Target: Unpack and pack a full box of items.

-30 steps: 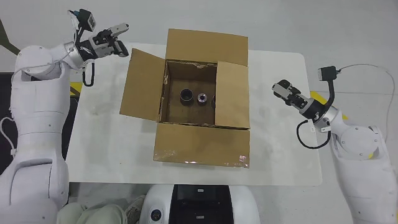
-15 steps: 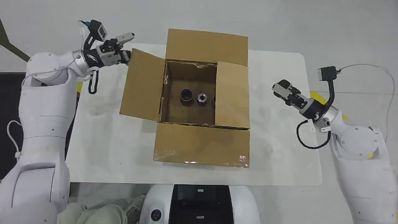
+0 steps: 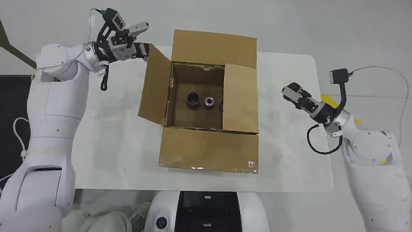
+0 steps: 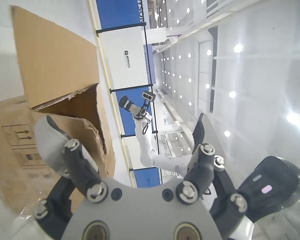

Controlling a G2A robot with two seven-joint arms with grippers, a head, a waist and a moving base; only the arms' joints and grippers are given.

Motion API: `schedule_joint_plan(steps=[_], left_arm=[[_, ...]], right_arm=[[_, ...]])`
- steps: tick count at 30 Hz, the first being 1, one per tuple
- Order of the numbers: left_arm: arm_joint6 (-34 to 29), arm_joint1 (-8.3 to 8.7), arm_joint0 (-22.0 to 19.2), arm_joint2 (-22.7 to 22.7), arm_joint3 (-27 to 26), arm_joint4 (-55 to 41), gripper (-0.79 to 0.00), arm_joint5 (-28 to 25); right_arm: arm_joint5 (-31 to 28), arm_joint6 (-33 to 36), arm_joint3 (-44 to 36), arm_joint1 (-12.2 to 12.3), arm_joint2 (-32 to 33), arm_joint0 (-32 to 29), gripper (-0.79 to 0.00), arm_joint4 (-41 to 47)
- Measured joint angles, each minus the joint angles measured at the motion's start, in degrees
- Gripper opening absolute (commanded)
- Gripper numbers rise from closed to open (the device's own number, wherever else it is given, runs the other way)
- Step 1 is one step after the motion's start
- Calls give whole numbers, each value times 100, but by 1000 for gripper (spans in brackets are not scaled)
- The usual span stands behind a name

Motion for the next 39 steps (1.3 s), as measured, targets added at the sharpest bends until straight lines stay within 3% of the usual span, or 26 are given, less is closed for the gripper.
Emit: schedule_joint_plan(steps=[11,23,39], left_arm=[[39,-147,-410,783,-213,110,0,28],[123,-282,-584,1528,-346,535,0,-56],[323,-342,-600,2010,-353,1283,0,-341]], right_arm=[[0,0,0,0,0,0,0,0],[0,0,0,0,0,0,0,0],[0,0,0,0,0,0,0,0]])
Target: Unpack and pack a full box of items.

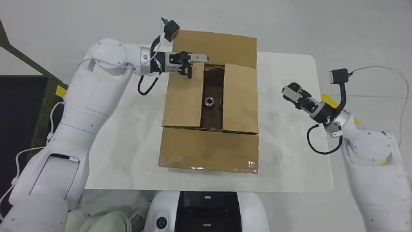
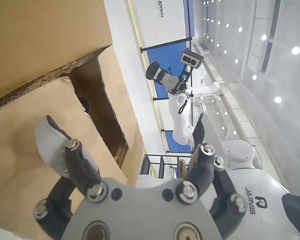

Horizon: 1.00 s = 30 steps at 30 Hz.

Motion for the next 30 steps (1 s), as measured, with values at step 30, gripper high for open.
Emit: schedule_joint_plan(steps=[30], left_arm=[[141,47,101,27,-280,480,0,-146]], right_arm=[[0,0,0,0,0,0,0,0]])
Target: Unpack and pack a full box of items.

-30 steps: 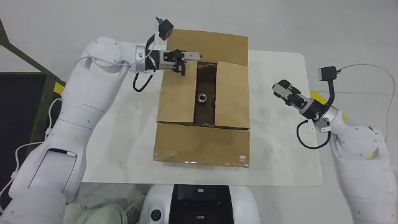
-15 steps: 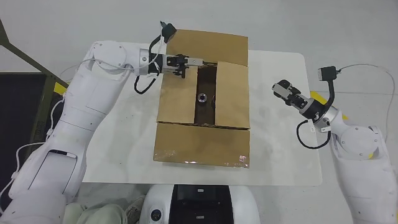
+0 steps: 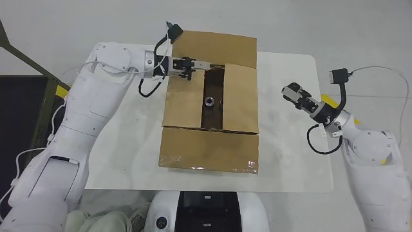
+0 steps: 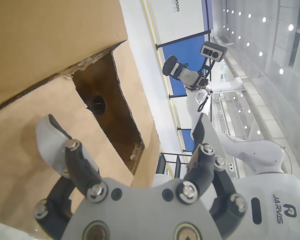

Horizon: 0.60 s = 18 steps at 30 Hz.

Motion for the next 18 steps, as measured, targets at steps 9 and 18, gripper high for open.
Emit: schedule_joint_plan(steps=[9,18], left_arm=[[300,68,-30,-563,39,-606,0,-105],[926,87,-172,-1006,631,-1012,0,-581]], right_arm=[[0,0,0,0,0,0,0,0],[0,0,0,0,0,0,0,0]])
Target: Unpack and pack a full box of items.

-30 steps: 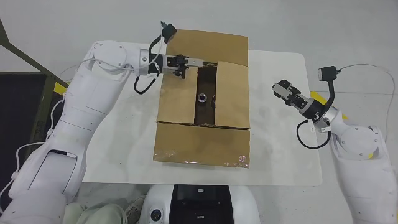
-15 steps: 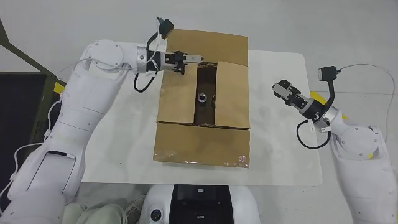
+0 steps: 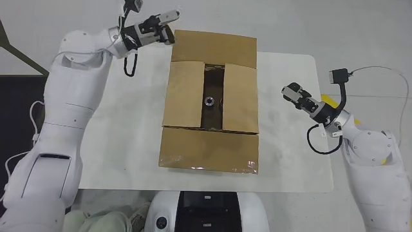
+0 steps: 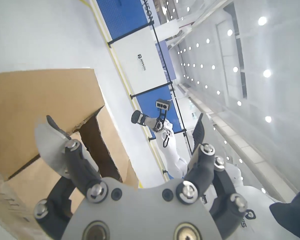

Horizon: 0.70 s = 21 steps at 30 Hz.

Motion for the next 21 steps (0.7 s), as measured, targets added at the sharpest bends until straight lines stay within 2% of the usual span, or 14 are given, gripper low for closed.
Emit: schedule_joint_plan(steps=[10,21], left_arm=[[649,-72,-352,17,1088,177,0,-786],[1152,-417,-923,773,2478,621,0,-1468]], right_arm=[[0,0,0,0,0,0,0,0],[0,0,0,0,0,0,0,0]])
